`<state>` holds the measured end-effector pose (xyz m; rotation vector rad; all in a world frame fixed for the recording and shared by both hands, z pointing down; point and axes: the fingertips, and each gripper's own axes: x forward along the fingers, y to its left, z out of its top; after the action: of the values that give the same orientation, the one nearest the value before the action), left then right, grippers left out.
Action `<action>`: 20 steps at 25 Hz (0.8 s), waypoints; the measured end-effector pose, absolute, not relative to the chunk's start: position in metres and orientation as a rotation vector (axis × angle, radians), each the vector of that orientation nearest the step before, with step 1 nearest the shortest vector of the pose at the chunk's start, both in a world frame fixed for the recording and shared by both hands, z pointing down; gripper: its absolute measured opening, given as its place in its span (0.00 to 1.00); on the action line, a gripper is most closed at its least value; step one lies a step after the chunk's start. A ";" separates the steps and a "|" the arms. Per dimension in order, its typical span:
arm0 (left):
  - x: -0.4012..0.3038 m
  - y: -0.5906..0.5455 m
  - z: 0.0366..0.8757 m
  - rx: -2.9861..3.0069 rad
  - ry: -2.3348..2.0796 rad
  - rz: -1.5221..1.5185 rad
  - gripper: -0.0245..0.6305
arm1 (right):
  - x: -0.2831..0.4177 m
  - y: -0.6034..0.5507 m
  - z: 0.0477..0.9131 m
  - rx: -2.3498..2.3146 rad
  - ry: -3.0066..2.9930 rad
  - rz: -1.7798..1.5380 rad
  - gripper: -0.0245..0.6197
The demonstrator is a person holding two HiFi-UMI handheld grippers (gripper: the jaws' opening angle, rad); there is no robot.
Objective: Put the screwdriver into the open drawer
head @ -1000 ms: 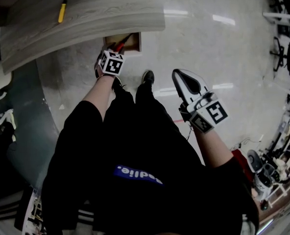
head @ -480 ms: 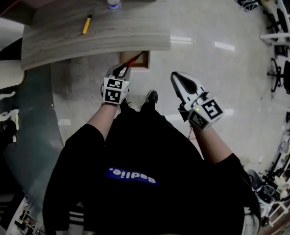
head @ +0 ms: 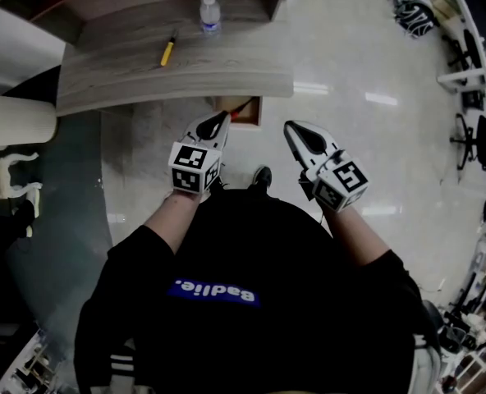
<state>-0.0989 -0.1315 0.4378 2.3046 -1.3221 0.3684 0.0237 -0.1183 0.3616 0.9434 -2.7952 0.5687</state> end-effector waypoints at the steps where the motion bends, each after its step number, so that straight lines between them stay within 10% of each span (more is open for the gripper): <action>1: -0.099 -0.129 0.429 2.322 -1.318 0.350 0.05 | 0.020 -0.117 0.361 0.935 -2.799 0.565 0.08; 20: -0.079 -0.094 0.335 2.445 -1.237 0.130 0.04 | -0.013 -0.102 0.343 0.799 -2.847 0.467 0.08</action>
<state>-0.0787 -0.0936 0.3352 2.4449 -1.2374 0.1302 -0.0135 -0.1022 0.3434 0.7989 -2.8474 0.4666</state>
